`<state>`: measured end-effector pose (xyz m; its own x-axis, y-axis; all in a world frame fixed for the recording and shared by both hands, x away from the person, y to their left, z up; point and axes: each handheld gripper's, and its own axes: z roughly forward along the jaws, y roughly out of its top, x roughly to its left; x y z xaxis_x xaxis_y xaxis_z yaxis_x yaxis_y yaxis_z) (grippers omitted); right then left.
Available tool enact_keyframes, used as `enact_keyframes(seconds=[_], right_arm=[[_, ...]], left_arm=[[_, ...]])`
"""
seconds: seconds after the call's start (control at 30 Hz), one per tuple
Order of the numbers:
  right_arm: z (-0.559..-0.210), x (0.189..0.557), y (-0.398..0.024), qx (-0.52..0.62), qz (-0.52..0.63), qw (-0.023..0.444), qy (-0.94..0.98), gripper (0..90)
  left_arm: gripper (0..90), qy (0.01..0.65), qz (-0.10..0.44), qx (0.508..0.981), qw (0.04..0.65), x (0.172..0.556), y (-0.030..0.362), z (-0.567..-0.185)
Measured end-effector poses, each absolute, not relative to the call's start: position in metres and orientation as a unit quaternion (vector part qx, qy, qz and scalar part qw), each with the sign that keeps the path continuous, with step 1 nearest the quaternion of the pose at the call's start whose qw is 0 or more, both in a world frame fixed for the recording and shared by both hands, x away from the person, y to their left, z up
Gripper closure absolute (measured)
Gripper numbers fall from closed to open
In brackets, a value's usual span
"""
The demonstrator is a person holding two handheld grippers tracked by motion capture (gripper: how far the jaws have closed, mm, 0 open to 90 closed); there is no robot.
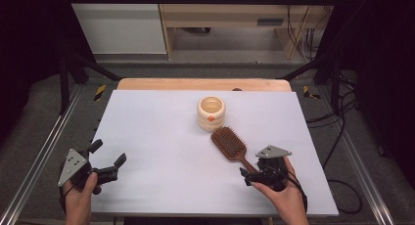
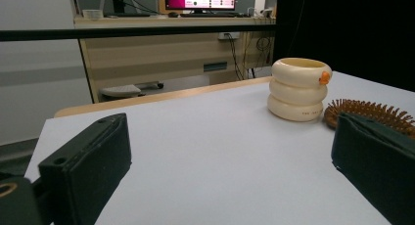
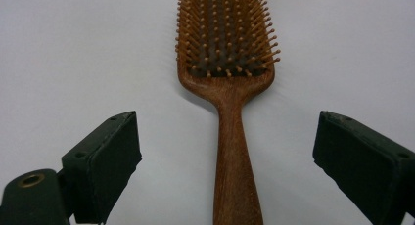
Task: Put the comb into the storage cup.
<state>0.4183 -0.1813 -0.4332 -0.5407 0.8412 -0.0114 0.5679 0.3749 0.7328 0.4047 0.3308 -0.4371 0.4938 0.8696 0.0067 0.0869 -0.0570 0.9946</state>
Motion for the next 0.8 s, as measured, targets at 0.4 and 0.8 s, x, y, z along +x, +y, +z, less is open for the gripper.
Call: enact_keyframes(seconds=[0.4, 0.8], right_arm=[[-0.439, 0.425, -0.172, 0.444, 0.308, 0.169, 0.824, 11.3], [-0.435, 0.439, -0.167, 0.439, 0.273, 0.147, 0.843, 11.5]], left_arm=[[1.1, 0.374, 0.336, 0.645, 0.576, 0.405, 0.33, -0.438], [1.1, 0.374, 0.337, 0.645, 0.575, 0.405, 0.33, -0.439]])
